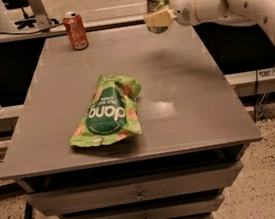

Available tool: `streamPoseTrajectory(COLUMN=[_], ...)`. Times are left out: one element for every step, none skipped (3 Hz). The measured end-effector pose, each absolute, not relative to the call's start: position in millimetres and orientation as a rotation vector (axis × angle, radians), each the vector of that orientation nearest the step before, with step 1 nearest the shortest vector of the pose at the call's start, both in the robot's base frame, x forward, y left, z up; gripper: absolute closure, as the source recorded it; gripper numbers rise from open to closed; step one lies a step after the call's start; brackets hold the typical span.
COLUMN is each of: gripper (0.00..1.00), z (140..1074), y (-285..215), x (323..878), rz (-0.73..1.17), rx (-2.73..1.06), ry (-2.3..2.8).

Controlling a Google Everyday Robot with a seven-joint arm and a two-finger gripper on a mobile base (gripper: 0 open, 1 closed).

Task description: Move green can near coke can

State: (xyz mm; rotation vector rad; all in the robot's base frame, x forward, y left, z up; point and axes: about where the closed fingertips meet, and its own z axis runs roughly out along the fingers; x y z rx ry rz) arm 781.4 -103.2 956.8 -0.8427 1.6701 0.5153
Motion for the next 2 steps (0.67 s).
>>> streamPoseTrajectory(gripper=[1.0, 1.0], z=[946, 940], y=[-67, -25], x=[812, 836], rz=[0.578, 0.641], rx=[-0.855, -0.887], ry=[1.615, 1.582])
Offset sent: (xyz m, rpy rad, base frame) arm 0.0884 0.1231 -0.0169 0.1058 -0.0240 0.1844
